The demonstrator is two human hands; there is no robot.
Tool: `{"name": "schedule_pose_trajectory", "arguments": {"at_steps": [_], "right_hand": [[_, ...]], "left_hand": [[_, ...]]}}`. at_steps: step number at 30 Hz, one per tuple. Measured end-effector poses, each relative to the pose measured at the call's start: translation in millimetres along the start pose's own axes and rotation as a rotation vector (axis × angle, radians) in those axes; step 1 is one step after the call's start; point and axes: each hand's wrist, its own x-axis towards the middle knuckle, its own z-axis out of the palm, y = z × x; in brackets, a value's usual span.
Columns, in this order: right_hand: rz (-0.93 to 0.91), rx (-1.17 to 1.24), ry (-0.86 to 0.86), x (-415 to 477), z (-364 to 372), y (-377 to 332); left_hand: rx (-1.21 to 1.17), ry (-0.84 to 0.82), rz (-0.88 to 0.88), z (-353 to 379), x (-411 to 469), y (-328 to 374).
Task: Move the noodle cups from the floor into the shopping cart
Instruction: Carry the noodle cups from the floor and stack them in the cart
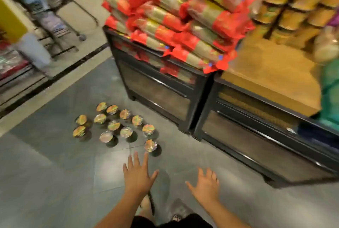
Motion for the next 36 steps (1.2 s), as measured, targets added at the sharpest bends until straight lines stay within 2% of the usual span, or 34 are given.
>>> {"name": "schedule_pose_trajectory", "arguments": {"at_steps": [4, 10, 18, 28, 36], "right_hand": [[-0.113, -0.083, -0.152, 14, 1, -34], [-0.180, -0.166, -0.169, 45, -5, -85], [-0.123, -0.176, -0.249, 99, 1, -195], [-0.162, -0.138, -0.263, 194, -7, -384], [-0.179, -0.189, -0.298, 254, -1, -445]], "left_hand": [[-0.075, -0.016, -0.202, 6, -10, -41], [-0.162, -0.034, -0.360, 13, 3, -92], [-0.183, -0.124, -0.332, -9, 105, -170], [-0.162, -0.146, -0.290, -54, 244, -297], [-0.179, -0.251, -0.358, -38, 281, -344]]}}
